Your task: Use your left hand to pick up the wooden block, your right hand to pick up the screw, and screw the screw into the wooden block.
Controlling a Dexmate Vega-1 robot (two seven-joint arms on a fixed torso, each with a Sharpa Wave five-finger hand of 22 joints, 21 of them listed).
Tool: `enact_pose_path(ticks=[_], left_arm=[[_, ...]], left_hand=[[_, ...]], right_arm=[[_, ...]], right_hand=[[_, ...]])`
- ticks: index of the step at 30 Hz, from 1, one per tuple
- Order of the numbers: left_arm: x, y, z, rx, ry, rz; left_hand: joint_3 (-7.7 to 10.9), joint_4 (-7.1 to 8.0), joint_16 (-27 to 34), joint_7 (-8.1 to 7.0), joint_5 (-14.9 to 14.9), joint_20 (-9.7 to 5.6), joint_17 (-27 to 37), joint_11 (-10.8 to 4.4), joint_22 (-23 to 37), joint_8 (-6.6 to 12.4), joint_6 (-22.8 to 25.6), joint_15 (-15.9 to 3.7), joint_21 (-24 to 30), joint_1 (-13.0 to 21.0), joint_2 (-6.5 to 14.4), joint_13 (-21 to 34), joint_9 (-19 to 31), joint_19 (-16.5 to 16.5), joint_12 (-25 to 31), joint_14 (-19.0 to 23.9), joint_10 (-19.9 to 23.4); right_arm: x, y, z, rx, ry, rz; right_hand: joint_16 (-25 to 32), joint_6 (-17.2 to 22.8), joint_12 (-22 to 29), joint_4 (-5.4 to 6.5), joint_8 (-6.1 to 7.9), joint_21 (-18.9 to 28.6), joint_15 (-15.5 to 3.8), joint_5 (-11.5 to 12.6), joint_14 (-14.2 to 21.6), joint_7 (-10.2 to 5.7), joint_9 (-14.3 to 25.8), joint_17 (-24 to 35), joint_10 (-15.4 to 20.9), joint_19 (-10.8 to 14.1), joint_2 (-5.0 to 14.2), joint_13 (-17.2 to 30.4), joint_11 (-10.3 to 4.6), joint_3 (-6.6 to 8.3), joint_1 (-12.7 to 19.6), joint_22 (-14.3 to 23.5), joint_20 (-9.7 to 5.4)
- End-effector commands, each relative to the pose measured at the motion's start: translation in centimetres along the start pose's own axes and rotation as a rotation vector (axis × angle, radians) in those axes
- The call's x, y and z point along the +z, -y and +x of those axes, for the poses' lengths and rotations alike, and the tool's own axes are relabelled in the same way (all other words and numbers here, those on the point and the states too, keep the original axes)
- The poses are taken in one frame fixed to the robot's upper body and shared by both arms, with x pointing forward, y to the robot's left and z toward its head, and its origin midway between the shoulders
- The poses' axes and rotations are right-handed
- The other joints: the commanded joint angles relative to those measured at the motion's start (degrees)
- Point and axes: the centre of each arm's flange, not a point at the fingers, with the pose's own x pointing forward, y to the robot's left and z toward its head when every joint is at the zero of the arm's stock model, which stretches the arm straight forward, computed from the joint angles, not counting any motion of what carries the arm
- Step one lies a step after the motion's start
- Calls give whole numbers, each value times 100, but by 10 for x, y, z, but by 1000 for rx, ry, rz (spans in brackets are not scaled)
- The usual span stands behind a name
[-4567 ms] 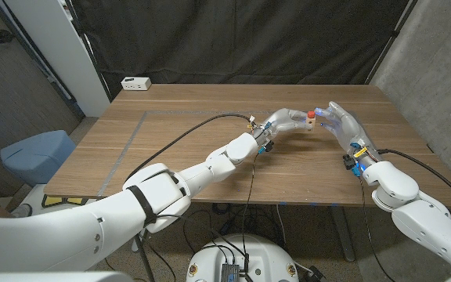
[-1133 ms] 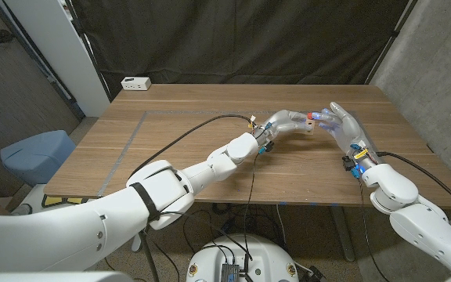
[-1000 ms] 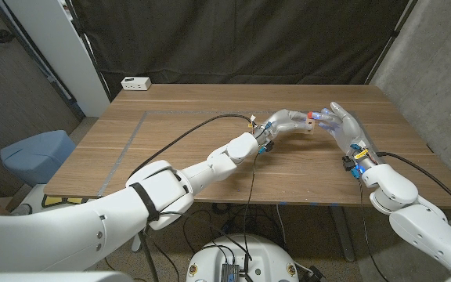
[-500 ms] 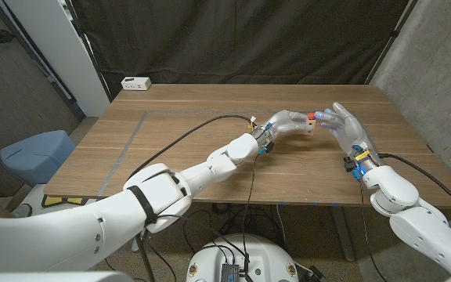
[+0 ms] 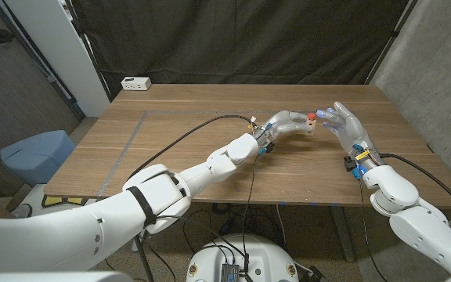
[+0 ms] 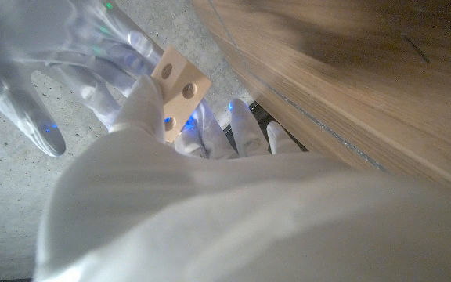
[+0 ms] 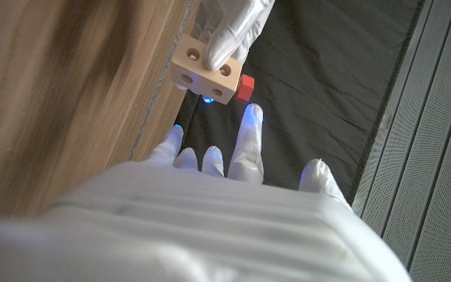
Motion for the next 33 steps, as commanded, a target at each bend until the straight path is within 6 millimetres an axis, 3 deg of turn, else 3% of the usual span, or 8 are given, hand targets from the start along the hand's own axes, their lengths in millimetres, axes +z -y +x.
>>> enact_pose_path(ticks=[1, 19, 33], left_arm=[[1, 0, 3, -10, -5, 7], [1, 0, 6, -17, -6, 15], [1, 0, 6, -16, -5, 15]], left_hand=[[311, 275, 4, -26, 52, 13, -6, -25, 32, 53, 39, -430, 14, -223, 289, 13, 25, 23, 20, -37, 35], [317, 272, 6, -31, 53, 12, -10, -28, 32, 43, 4, -426, 13, -223, 287, 10, 25, 19, 11, -55, 25], [341, 269, -2, -27, 60, 25, -18, -21, 32, 29, -51, -401, 12, -212, 303, 9, 24, 13, -18, -97, -21]], right_arm=[[2, 0, 5, -3, -9, -9], [-3, 2, 6, 29, -47, -23], [-4, 2, 10, 46, -58, -21]], right_hand=[[-18, -144, -31, -21, -36, -13, 55, 17, -37, -35, 19, 23, -111, -25, -45, 16, 6, 21, -18, 15, 43], [-82, -792, -110, 32, -71, -45, 111, 20, -283, -99, 16, 65, -589, -158, -87, 18, 32, -27, -137, 16, 79], [-93, -949, -102, 64, -54, -51, 122, 26, -379, -105, 10, 81, -745, -218, -99, 16, 23, -51, -198, 16, 89]])
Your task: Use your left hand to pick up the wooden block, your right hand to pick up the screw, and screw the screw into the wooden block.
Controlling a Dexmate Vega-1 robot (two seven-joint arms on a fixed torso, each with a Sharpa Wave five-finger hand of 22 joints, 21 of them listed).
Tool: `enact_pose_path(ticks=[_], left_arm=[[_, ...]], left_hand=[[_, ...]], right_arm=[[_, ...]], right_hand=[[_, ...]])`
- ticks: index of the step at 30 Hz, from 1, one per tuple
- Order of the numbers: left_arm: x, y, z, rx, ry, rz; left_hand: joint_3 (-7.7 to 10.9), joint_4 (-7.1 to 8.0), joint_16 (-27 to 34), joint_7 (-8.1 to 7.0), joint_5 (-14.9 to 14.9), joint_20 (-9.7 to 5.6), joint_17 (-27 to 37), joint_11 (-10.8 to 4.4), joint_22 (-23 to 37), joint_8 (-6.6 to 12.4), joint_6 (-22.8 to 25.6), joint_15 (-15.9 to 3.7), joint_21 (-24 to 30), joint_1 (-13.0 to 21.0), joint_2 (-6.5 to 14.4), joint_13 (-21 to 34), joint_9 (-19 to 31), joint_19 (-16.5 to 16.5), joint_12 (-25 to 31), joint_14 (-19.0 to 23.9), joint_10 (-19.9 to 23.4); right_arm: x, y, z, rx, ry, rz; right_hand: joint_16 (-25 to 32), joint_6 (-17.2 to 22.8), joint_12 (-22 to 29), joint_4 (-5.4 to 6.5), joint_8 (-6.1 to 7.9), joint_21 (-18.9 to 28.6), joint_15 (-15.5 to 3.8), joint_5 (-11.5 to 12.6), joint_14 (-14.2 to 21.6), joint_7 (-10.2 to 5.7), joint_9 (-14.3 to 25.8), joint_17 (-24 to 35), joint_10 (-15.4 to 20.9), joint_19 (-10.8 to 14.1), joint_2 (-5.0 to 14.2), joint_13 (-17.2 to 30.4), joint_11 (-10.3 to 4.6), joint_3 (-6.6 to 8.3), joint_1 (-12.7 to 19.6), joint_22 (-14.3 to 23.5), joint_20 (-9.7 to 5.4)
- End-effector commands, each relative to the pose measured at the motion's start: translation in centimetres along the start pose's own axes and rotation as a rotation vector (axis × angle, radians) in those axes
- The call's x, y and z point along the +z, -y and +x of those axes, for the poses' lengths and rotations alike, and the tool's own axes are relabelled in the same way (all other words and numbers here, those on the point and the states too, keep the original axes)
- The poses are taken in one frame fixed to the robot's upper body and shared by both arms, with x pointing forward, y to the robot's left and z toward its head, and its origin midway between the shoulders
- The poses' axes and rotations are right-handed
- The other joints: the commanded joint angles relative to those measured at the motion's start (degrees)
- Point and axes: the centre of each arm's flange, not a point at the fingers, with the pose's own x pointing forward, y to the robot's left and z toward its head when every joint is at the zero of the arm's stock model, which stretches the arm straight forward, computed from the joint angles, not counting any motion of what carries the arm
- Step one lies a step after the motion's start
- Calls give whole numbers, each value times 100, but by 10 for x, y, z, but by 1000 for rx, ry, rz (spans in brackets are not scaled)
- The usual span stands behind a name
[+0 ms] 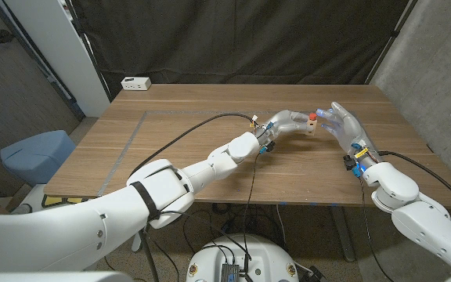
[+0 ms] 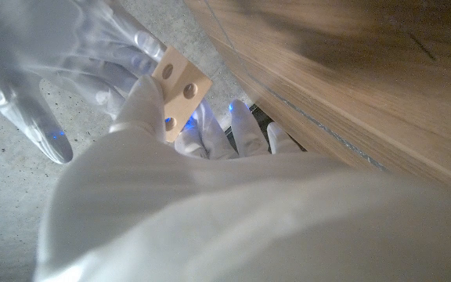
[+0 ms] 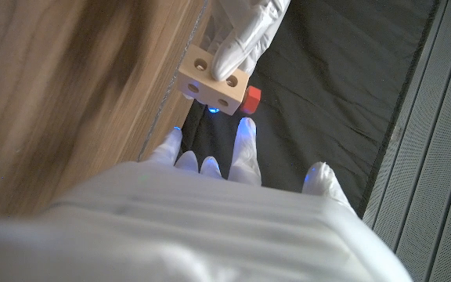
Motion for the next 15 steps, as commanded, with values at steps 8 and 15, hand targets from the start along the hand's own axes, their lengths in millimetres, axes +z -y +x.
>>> enact_pose_path(ticks=[8, 15], left_arm=[[0, 0, -1, 0, 1, 1], [-1, 0, -2, 2, 0, -1]], left_hand=[[354, 269, 0, -4, 49, 27, 1, 6, 32, 24, -48, -411, 12, -211, 307, 17, 30, 11, -30, -41, -53], [361, 263, 3, -7, 51, 30, -3, 6, 32, 27, -57, -404, 13, -204, 305, 13, 30, 11, -45, -54, -62]], right_arm=[[-1, -1, 6, 20, -8, 4], [0, -2, 8, 26, -3, 6]], right_hand=[[-4, -41, 21, 25, 3, -3, 30, 30, -57, -17, 10, 17, -57, -75, 2, 17, -17, -4, -55, 16, 28], [3, -1, 34, 31, 35, 3, 28, 35, -57, -10, 9, 18, -63, -78, 7, 16, -15, -2, -61, 17, 28]])
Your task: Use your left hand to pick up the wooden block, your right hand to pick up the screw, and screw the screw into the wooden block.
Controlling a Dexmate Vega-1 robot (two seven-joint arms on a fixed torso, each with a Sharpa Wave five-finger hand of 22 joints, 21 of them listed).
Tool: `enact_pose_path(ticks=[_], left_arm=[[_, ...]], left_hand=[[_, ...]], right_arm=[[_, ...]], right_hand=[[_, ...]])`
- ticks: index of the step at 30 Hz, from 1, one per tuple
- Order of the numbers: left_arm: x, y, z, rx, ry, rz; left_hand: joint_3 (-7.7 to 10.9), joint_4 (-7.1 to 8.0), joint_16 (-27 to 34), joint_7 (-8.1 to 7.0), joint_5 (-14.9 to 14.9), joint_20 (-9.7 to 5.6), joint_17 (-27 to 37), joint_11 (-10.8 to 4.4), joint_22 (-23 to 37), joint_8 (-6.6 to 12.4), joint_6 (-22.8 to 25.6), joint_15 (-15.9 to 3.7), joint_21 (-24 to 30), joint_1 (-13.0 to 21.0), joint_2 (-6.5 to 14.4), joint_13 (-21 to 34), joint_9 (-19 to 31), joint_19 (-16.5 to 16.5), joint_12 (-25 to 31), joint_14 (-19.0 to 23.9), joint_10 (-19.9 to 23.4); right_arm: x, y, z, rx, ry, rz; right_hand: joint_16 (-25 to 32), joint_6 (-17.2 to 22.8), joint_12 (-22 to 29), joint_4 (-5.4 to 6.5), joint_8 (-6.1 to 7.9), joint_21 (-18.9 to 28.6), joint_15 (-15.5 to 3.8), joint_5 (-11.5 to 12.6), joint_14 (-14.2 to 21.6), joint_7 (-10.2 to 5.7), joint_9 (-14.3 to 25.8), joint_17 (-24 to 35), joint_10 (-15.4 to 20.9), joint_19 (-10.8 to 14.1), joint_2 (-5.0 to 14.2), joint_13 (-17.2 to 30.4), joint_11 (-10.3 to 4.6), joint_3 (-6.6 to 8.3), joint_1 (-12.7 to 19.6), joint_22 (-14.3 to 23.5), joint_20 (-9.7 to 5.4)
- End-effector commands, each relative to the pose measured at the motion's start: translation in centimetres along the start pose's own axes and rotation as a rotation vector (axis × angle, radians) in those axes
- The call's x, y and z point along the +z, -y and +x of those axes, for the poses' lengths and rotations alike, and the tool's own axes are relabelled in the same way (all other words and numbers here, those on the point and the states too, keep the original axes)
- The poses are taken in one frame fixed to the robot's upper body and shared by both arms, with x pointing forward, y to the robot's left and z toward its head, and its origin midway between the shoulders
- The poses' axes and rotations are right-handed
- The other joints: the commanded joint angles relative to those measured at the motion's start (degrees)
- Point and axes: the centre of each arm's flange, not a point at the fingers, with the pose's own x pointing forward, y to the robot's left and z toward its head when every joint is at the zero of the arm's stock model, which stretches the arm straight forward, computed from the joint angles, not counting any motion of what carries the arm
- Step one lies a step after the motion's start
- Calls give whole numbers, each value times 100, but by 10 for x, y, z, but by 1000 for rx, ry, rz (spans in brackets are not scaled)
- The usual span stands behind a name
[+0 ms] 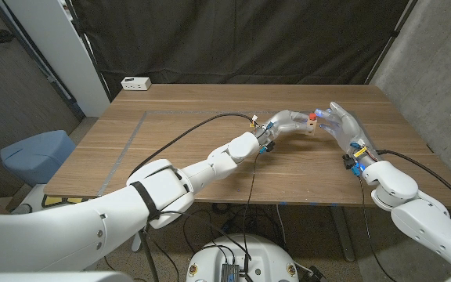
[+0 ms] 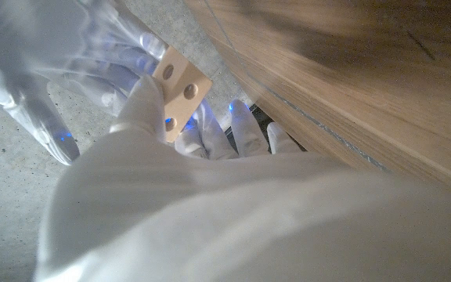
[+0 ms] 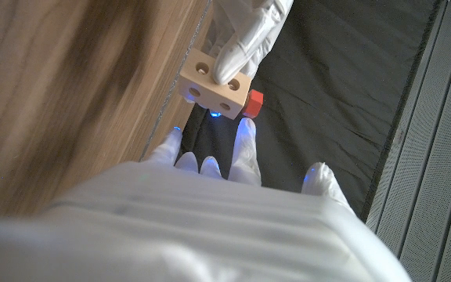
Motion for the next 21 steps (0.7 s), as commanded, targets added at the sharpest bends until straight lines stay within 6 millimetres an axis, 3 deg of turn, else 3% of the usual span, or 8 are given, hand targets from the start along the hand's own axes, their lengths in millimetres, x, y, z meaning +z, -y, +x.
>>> enact_pose_path(ticks=[1, 21], left_arm=[[-2, 1, -2, 1, -4, -5], [-4, 0, 0, 2, -16, -14]], left_hand=[[341, 284, 4, -46, 27, 25, -6, -2, 32, 25, -41, -409, 14, -202, 303, 15, 21, 13, -20, -54, 7], [359, 289, 23, -27, 30, 29, -18, -3, 33, 38, -58, -393, 15, -208, 306, 16, 20, 11, -61, -76, -12]], right_arm=[[1, -2, 4, 12, 4, 4], [1, -2, 4, 9, 5, 2]], right_hand=[[4, 28, 35, 31, 37, 4, -5, 35, -28, 16, 9, 19, -67, -45, -15, 16, -10, -2, -40, 17, 0], [23, 356, 86, 34, 170, 21, -13, 53, -21, 49, 10, 15, -33, -49, 9, 14, -61, 18, -34, 17, -4]])
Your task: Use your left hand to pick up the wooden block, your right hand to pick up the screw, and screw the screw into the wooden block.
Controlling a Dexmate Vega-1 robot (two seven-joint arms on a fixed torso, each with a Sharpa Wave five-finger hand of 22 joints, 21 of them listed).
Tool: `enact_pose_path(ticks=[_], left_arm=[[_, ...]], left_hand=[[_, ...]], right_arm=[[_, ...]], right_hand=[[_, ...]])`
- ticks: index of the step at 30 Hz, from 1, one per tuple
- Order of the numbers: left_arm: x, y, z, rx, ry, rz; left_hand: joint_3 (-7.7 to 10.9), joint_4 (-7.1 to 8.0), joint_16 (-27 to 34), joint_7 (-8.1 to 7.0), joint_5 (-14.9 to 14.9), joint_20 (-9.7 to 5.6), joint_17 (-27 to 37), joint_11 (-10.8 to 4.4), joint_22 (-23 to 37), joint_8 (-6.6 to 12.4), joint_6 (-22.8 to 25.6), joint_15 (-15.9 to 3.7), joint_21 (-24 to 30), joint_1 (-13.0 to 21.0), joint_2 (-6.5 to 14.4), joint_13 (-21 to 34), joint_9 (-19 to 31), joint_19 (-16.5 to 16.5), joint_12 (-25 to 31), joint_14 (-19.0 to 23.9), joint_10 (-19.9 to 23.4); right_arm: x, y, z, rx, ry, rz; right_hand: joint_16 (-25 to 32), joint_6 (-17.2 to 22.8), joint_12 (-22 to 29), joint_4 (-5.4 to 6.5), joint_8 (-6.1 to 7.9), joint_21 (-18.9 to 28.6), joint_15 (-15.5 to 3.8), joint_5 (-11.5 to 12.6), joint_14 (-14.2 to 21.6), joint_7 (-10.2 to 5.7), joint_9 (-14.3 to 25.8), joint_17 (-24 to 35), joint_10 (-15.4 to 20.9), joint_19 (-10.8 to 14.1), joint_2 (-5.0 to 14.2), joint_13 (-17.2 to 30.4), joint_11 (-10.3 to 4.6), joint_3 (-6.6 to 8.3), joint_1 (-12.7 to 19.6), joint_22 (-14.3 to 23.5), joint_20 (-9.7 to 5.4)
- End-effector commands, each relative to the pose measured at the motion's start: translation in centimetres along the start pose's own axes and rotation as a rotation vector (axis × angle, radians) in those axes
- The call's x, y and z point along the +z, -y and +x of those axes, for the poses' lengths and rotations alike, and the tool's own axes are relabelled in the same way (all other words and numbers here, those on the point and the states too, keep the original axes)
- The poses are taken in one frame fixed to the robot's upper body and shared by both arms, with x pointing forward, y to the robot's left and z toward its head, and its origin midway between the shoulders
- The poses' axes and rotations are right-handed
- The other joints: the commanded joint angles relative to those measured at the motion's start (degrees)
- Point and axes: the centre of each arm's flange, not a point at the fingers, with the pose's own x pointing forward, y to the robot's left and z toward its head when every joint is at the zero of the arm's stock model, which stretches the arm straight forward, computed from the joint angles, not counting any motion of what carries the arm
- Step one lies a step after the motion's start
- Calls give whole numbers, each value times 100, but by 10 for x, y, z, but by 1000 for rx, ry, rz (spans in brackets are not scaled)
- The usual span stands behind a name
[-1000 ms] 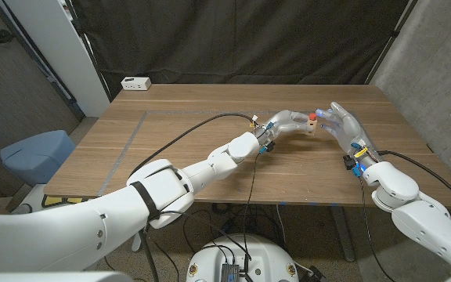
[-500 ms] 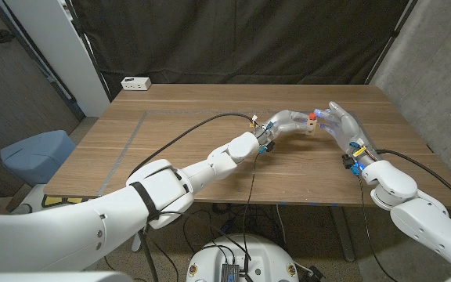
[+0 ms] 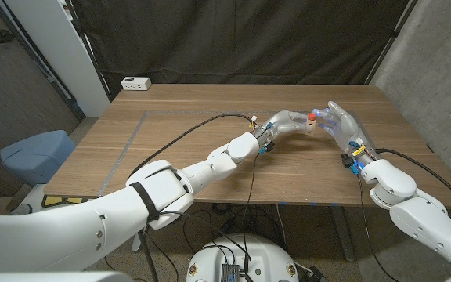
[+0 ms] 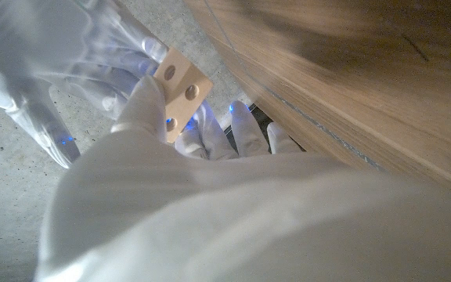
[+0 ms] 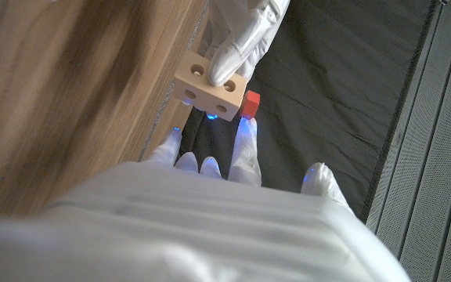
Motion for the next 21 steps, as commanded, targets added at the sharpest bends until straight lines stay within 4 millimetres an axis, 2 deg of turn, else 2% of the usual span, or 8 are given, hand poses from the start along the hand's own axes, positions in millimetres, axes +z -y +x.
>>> enact_pose_path(ticks=[1, 21], left_arm=[[-1, 0, 2, 0, -10, -7], [-1, -1, 4, -2, -17, -6]], left_hand=[[337, 313, 25, -23, 38, 30, 11, -22, 33, 52, -16, -393, 15, -230, 287, 20, 22, 9, -8, -18, 5], [351, 311, 44, -37, 40, 29, -3, -18, 33, 63, -19, -405, 17, -231, 282, 19, 20, 11, -37, -22, 6]], right_arm=[[1, 0, 0, -2, 3, -1], [1, 0, 3, 7, -4, 0]], right_hand=[[24, 124, 38, 34, 65, 21, -13, 31, -19, 6, 10, 16, -12, -22, 9, 14, -38, 19, -34, 16, 26], [40, 333, 79, 28, 110, 34, -31, 40, 5, 46, 11, 8, 87, -12, 24, 12, -102, 39, -18, 16, 26]])
